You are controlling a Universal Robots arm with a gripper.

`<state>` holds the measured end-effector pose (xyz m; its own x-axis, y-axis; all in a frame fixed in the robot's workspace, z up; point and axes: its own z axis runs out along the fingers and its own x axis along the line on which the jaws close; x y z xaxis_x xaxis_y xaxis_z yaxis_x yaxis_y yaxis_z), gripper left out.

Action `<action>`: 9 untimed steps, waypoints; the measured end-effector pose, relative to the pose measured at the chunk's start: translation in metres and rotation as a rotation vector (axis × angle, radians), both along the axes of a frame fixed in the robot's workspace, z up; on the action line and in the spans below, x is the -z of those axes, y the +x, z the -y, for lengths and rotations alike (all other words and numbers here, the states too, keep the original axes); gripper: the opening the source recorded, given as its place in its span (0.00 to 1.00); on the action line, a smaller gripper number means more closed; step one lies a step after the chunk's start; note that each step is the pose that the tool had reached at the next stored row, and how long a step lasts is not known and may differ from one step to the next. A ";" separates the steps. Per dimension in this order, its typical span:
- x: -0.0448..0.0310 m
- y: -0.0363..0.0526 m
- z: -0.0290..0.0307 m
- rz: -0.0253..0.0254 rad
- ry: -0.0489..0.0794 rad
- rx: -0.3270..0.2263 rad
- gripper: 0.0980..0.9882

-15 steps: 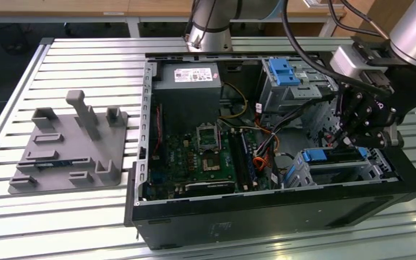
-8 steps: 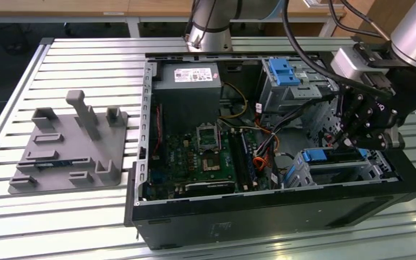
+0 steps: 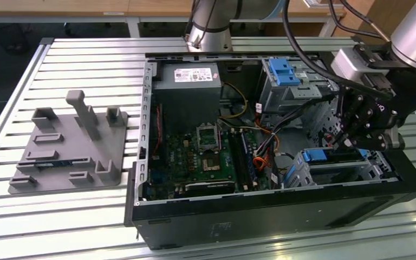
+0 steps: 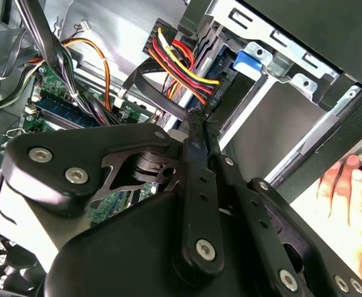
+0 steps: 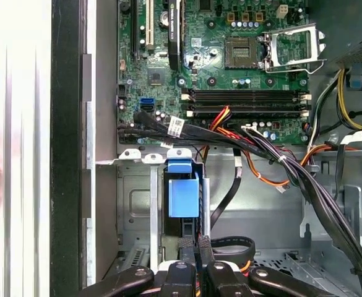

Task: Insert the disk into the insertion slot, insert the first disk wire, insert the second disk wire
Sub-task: 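Insert the second disk wire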

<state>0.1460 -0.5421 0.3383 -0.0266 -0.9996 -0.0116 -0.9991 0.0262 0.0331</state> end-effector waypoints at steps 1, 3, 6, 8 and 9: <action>0.0002 0.0000 0.0000 -0.0001 0.000 0.000 0.05; 0.0006 0.0000 0.0001 -0.0001 0.000 -0.001 0.05; 0.0013 0.0000 0.0002 -0.0003 0.000 -0.002 0.05; 0.0020 0.0000 0.0002 -0.0005 0.000 -0.002 0.05; 0.0022 0.0001 0.0002 -0.0006 0.000 -0.002 0.05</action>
<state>0.1460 -0.5423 0.3361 -0.0241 -0.9996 -0.0116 -0.9992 0.0237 0.0337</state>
